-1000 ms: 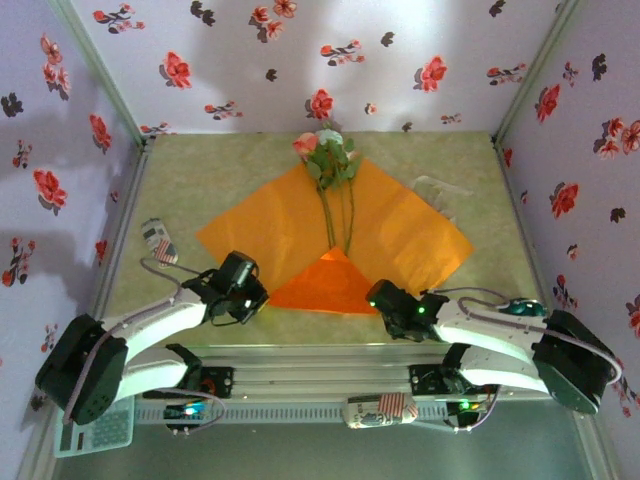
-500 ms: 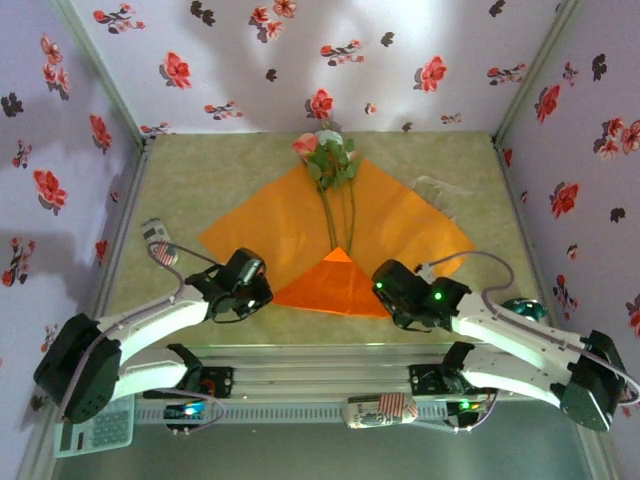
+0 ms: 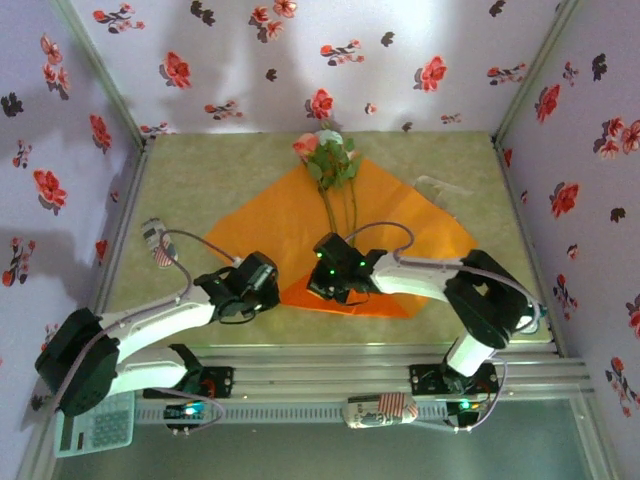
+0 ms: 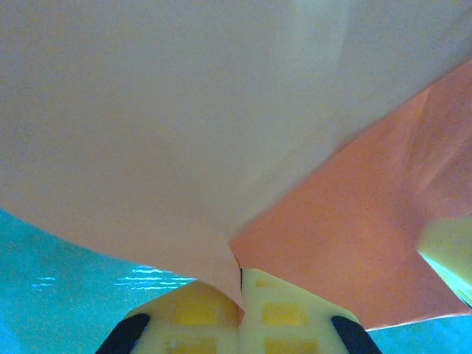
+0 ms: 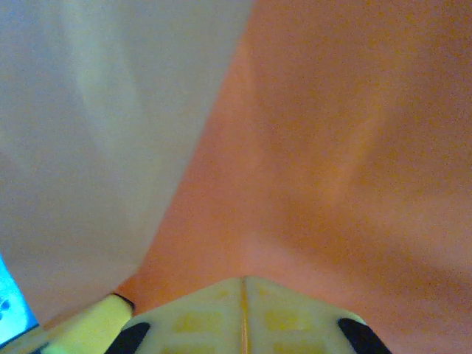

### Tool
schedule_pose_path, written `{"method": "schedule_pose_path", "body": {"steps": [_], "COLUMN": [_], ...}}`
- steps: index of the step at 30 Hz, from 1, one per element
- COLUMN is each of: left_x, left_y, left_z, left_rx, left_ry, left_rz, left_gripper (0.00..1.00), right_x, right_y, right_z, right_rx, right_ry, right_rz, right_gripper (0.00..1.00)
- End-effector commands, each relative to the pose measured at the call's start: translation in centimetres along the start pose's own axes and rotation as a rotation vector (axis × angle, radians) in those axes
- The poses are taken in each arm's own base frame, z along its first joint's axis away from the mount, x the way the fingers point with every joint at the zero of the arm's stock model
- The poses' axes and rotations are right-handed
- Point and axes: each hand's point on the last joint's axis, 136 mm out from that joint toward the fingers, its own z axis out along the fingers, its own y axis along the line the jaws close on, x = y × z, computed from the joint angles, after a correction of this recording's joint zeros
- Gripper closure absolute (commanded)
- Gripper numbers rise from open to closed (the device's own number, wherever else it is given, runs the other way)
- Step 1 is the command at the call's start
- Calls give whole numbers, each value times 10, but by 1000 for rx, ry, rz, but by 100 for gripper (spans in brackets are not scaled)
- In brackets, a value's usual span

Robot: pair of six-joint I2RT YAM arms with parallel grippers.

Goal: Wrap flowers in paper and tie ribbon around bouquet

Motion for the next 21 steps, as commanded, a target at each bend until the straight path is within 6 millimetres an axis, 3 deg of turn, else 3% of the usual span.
{"method": "schedule_pose_path", "body": {"steps": [1, 5, 11, 17, 21], "left_x": [-4, -3, -1, 3, 3], "left_y": [1, -5, -17, -29, -36], "left_z": [-3, -5, -11, -12, -14], "left_rx": [-37, -47, -61, -108, -112], "left_ry": [-36, -49, -85, -90, -98], "left_rz": [89, 157, 312, 504, 578], "left_gripper": [100, 100, 100, 100, 100], "right_x": [10, 10, 10, 10, 10], "right_y": [16, -2, -15, -25, -17], "right_z": [22, 37, 51, 49, 41], "right_rx": [-66, -11, 26, 58, 50], "right_ry": [92, 98, 114, 102, 100], "right_rz": [9, 52, 89, 98, 62], "right_gripper": [94, 97, 100, 100, 100]}}
